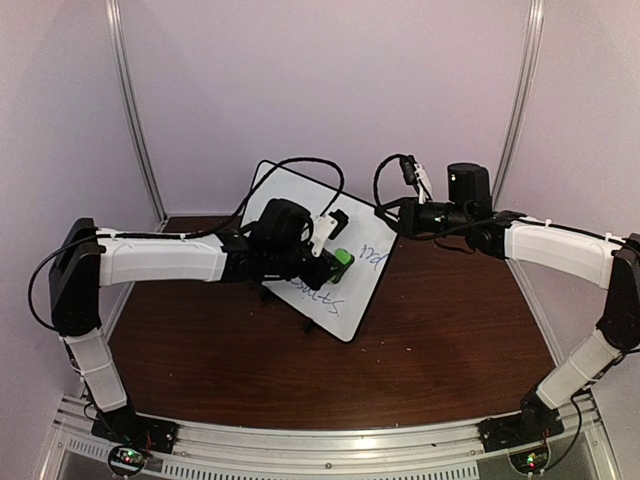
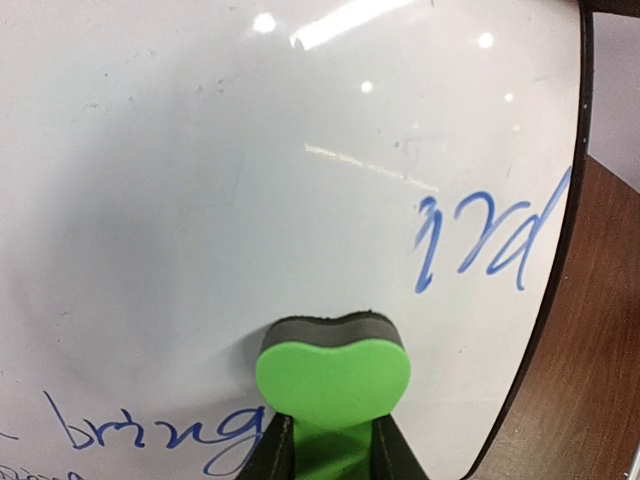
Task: Erase the whiteboard
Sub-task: Erase the center of the whiteboard.
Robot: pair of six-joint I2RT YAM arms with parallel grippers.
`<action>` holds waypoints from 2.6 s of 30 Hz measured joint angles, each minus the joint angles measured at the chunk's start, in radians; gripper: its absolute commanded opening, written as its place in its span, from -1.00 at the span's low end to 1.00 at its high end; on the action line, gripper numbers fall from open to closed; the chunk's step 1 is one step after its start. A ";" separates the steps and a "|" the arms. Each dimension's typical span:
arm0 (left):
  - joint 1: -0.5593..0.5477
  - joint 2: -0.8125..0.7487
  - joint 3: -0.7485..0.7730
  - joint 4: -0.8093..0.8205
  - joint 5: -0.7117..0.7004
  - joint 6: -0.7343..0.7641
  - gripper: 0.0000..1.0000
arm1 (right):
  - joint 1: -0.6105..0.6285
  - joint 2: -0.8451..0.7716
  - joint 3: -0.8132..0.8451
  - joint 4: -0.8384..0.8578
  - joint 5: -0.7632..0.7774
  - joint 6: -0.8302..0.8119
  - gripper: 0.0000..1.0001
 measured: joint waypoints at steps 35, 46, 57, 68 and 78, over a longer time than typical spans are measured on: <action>-0.002 -0.016 0.004 -0.071 -0.013 -0.037 -0.66 | 0.005 0.000 0.000 0.011 -0.013 -0.008 -1.00; -0.046 0.060 0.206 -0.177 -0.026 -0.030 -0.66 | 0.004 0.000 0.000 0.004 0.007 -0.002 -1.00; -0.084 0.079 0.250 -0.114 -0.080 -0.021 -0.67 | 0.004 0.000 0.000 0.008 -0.007 -0.008 -1.00; -0.143 0.042 0.039 -0.064 -0.160 -0.048 -0.67 | 0.004 0.000 0.000 0.009 -0.011 -0.019 -1.00; -0.149 0.078 0.137 -0.190 -0.179 -0.046 -0.66 | 0.004 0.002 0.000 0.016 -0.018 -0.034 -1.00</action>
